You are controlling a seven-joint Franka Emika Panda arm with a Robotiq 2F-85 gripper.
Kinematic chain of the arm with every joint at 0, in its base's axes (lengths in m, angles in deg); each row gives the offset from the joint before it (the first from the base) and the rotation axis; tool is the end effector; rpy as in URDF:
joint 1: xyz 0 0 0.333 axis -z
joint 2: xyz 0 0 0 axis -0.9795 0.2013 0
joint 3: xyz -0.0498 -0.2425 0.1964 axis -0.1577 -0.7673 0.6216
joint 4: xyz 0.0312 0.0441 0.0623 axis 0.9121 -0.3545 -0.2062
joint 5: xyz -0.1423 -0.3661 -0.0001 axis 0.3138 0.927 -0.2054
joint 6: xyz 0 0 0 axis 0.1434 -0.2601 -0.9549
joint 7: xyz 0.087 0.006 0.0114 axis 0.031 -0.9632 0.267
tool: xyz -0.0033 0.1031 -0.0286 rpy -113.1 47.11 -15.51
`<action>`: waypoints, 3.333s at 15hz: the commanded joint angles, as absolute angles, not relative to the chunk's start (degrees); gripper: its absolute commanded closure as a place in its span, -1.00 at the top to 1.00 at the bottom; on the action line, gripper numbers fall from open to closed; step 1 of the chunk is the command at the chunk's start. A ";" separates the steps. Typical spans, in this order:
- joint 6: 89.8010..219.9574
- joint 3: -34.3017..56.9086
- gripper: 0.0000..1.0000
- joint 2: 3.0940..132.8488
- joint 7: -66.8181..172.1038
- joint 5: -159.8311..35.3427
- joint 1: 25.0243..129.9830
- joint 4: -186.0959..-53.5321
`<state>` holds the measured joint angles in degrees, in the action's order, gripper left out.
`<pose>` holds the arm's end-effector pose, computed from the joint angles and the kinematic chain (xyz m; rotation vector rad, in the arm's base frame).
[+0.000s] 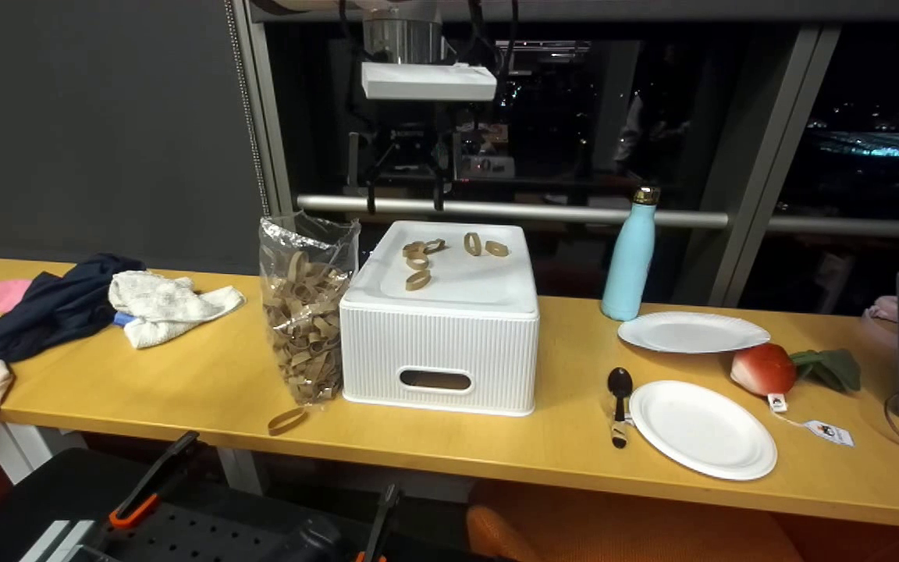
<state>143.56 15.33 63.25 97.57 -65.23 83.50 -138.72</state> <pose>0.5975 -0.0528 0.3785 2.9938 0.9510 0.0056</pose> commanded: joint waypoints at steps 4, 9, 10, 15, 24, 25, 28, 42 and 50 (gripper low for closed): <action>136.78 13.90 1.00 65.83 110.74 -57.73 85.21 -135.01; 142.12 13.20 1.00 69.19 115.11 -46.00 84.06 -133.15; 144.53 13.20 1.00 70.03 114.88 -43.93 83.86 -133.26; 153.76 14.34 1.00 72.61 117.58 -43.44 84.17 -133.55; 158.03 20.24 1.00 74.49 135.02 -64.09 88.28 -129.68; 157.53 20.66 1.00 75.15 136.36 -66.18 88.46 -128.79; 157.26 21.12 1.00 76.69 139.45 -69.89 88.70 -127.34; 154.17 22.64 1.00 86.86 142.95 -72.10 88.18 -119.01; 152.59 22.88 0.45 88.10 142.28 -71.89 88.08 -117.50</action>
<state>154.65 22.04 87.50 141.57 -71.30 87.43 -119.52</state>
